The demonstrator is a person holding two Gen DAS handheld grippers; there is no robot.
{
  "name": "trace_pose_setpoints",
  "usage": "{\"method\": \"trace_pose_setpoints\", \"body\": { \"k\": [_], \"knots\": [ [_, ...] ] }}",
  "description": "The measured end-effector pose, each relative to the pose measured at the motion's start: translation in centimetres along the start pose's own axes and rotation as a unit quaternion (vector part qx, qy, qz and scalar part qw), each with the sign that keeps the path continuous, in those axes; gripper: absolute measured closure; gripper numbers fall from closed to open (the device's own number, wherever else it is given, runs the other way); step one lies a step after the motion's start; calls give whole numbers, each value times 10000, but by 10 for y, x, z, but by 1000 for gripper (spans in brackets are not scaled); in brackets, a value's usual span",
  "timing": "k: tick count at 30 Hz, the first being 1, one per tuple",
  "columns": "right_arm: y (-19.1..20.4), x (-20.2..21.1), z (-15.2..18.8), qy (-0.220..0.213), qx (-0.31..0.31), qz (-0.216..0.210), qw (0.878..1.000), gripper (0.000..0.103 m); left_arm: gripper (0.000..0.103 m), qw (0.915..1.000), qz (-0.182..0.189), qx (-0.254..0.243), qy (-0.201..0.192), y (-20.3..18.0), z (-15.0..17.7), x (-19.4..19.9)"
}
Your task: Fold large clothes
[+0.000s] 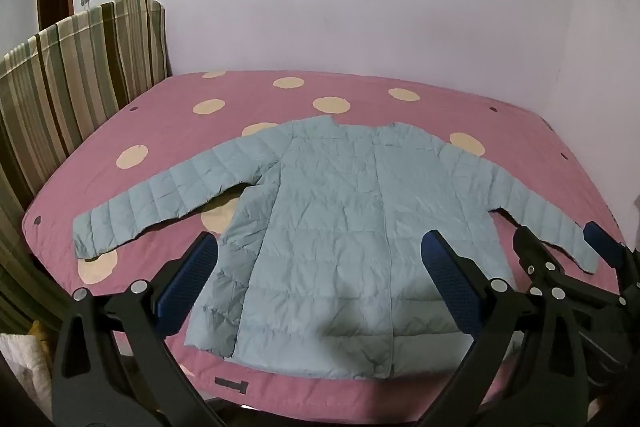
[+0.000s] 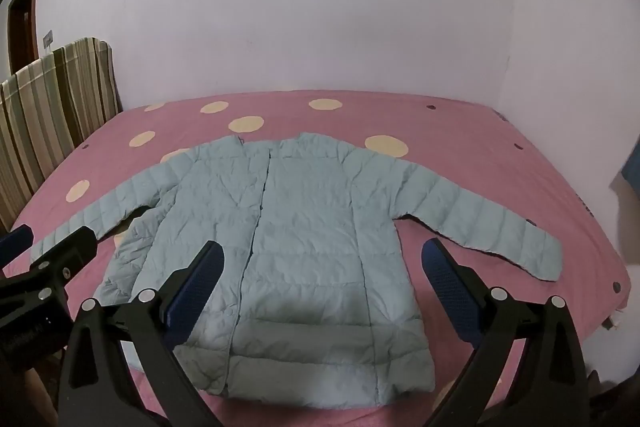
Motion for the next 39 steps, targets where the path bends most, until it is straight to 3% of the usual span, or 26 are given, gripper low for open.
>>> {"method": "trace_pose_setpoints", "body": {
  "k": [39],
  "knots": [
    [1, 6, 7, 84, 151, 2, 9999, 5, 2, 9999, -24, 65, 139, 7, 8, 1]
  ]
}}
Point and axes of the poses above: each gripper's, at about its wrist camera, not at the fingertips, and x roughly against the way its jaws point, y to its left, z to its underside, the point moved 1 cm from there along -x, roughly the way its jaws point, and after that the axes turned 5 degrees about -x, right-handed, at the moved point
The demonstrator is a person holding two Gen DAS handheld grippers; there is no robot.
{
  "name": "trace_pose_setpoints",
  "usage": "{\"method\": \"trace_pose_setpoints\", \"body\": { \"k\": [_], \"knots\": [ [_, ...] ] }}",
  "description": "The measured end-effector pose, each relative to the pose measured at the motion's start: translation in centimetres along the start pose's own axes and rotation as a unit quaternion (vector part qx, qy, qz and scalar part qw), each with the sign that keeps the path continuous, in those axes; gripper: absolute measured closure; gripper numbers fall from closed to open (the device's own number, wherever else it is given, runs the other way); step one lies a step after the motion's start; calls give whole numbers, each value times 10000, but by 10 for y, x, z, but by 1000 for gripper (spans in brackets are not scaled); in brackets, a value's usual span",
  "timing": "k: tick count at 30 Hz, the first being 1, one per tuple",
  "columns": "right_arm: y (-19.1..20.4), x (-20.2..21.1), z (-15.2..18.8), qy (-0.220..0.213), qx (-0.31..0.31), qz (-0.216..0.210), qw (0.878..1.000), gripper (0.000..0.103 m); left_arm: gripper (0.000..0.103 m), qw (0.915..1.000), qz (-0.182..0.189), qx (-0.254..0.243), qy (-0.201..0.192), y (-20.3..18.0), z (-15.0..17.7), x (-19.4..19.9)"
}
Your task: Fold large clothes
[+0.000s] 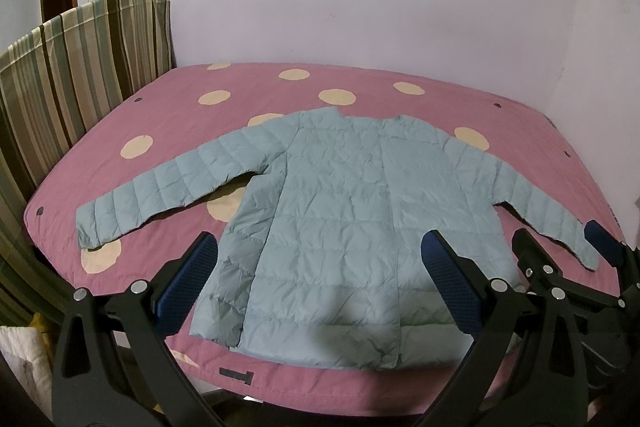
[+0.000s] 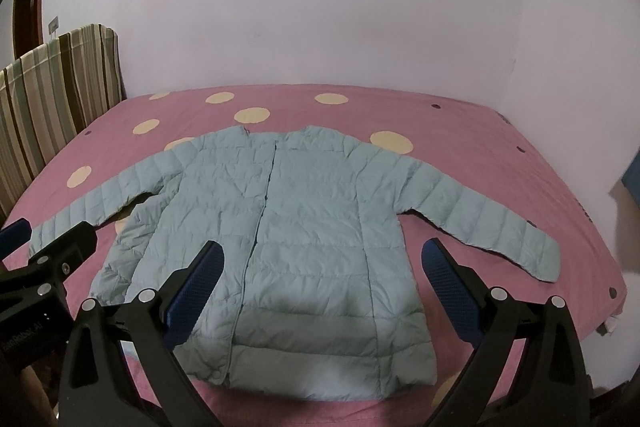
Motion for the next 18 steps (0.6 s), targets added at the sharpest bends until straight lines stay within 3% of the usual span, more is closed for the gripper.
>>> {"method": "trace_pose_setpoints", "body": {
  "k": [18],
  "knots": [
    [2, 0, 1, -8, 8, 4, 10000, 5, 2, 10000, 17, -1, 25, 3, 6, -1]
  ]
}}
Point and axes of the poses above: each gripper's, at about its wrist camera, not at the fingertips, and x roughly against the way its jaws point, y to its left, z to its underside, the point moved 1 cm from there along -x, roughly the way its jaws point, and after that the axes turned 5 degrees about -x, right-handed, at the moved point
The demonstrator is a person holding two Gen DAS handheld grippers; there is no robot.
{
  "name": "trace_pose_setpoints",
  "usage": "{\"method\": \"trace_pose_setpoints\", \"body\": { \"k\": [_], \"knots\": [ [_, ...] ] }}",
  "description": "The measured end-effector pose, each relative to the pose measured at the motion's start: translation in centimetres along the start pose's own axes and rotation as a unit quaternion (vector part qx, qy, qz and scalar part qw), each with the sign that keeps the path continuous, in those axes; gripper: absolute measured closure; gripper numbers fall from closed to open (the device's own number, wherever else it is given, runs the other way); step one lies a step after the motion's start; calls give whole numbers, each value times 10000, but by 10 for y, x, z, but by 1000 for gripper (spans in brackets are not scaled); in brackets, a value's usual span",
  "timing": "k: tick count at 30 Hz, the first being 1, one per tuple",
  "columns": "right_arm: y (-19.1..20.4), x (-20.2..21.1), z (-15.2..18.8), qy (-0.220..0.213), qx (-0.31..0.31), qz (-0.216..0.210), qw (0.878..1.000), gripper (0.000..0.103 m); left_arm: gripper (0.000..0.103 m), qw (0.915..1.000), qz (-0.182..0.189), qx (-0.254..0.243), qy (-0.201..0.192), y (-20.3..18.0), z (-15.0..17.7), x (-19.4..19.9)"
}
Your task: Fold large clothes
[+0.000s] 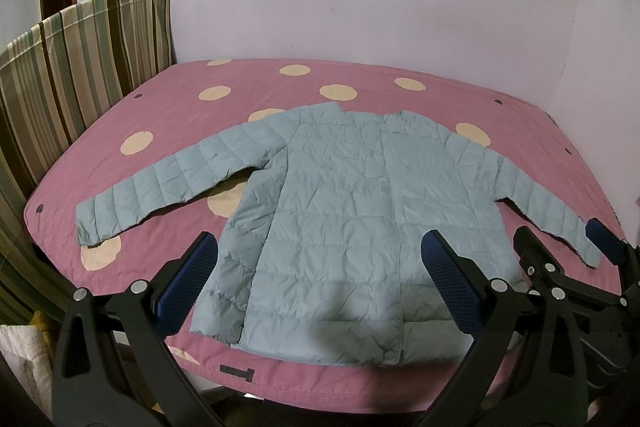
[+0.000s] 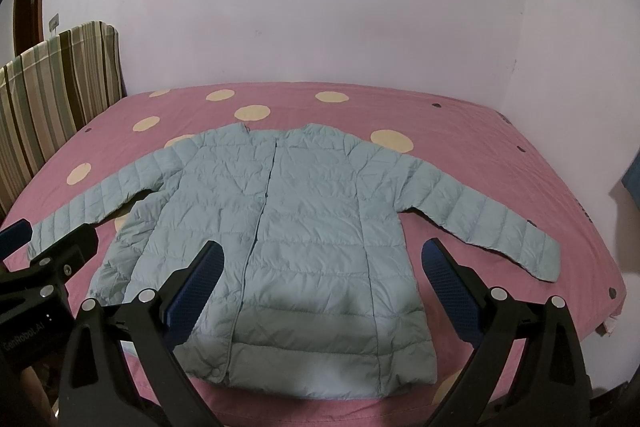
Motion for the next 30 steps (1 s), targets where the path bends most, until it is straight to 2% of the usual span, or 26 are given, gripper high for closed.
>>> {"method": "trace_pose_setpoints", "body": {
  "k": [30],
  "knots": [
    [1, -1, 0, -2, 11, -5, 10000, 5, 2, 10000, 5, 4, 32, 0, -1, -2]
  ]
}}
Point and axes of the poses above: each gripper's, at about its wrist camera, not at the fingertips, and x roughly against the way its jaws point, y to its left, z to its underside, the point moved 1 cm from there along -x, roughly the way its jaws point, and after that the axes turned 5 degrees about -x, right-handed, at the moved point
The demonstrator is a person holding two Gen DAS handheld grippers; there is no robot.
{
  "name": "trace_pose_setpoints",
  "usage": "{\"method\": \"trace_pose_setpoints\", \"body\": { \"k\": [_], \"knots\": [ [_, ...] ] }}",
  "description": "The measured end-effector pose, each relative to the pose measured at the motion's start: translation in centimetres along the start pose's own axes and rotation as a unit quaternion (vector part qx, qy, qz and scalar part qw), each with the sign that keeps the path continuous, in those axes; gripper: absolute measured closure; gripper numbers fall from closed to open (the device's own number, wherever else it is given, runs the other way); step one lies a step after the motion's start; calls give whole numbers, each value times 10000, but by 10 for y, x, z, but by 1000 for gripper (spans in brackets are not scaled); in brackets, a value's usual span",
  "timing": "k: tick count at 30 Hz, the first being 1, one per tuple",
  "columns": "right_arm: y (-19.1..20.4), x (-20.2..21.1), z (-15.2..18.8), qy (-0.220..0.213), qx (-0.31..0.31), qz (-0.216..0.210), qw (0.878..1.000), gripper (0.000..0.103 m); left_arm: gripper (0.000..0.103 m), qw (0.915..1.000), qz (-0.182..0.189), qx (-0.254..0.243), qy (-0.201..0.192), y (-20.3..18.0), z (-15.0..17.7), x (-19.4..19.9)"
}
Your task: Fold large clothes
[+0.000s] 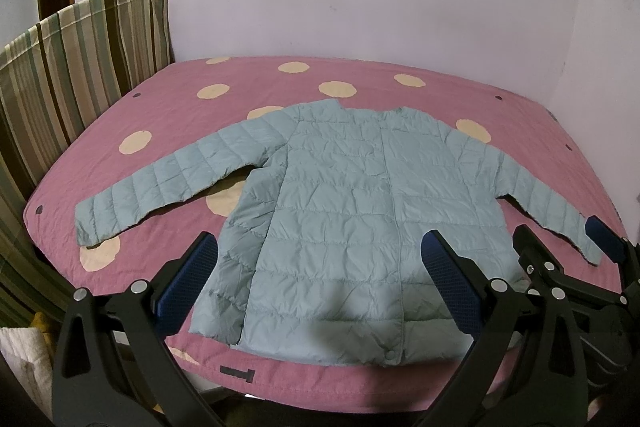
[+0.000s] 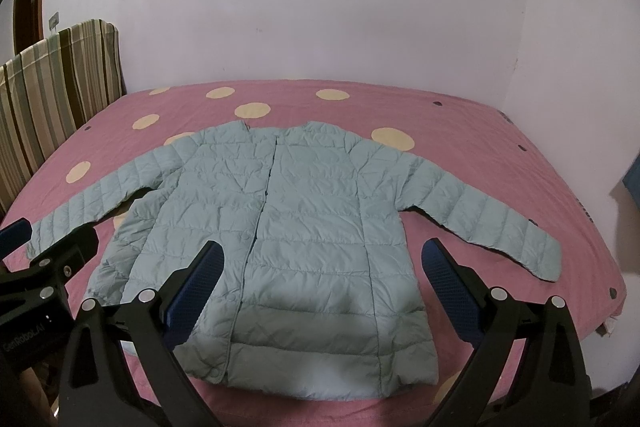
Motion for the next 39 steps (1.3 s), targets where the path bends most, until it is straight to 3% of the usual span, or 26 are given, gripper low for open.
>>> {"method": "trace_pose_setpoints", "body": {
  "k": [11, 15, 19, 22, 24, 27, 29, 31, 33, 34, 39],
  "knots": [
    [-20, -30, 4, 51, -390, -128, 9991, 5, 2, 9998, -180, 98, 56, 17, 2, -41],
    [-53, -51, 4, -76, -906, -23, 9959, 5, 2, 9978, -509, 368, 226, 43, 0, -77],
    [-97, -82, 6, 114, -1554, 36, 9878, 5, 2, 9930, -785, 769, 439, 82, 1, -113],
    [-149, -107, 10, 255, -2133, 207, 9764, 5, 2, 9857, -1136, 1087, 615, 117, 7, -140],
    [-179, -119, 15, 332, -2549, 251, 9661, 5, 2, 9771, -1602, 1184, 754, 137, 11, -155],
    [-224, -135, 25, 344, -3053, 494, 9504, 5, 2, 9564, -2440, 1242, 1015, 171, 23, -181],
    [-246, -140, 33, 357, -3302, 639, 9411, 5, 2, 9472, -2687, 1284, 1185, 186, 31, -191],
    [-273, -148, 46, 415, -3651, 749, 9270, 6, 2, 9384, -2873, 1357, 1358, 202, 42, -203],
    [-288, -157, 56, 510, -3901, 799, 9159, 14, 2, 9301, -3020, 1392, 1558, 213, 53, -215],
    [-293, -160, 61, 558, -4006, 795, 9111, 22, 2, 9270, -3066, 1406, 1640, 214, 58, -217],
    [-323, -172, 85, 554, -4612, 648, 8832, 25, 2, 9280, -2920, 1734, 1531, 223, 68, -218]
  ]
}}
Point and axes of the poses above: each gripper's, at about its wrist camera, not at the fingertips, and x roughly against the way its jaws point, y to its left, z to its underside, the point moved 1 cm from there along -x, roughly the way its jaws point, and after that the axes turned 5 degrees about -x, right-handed, at the moved point
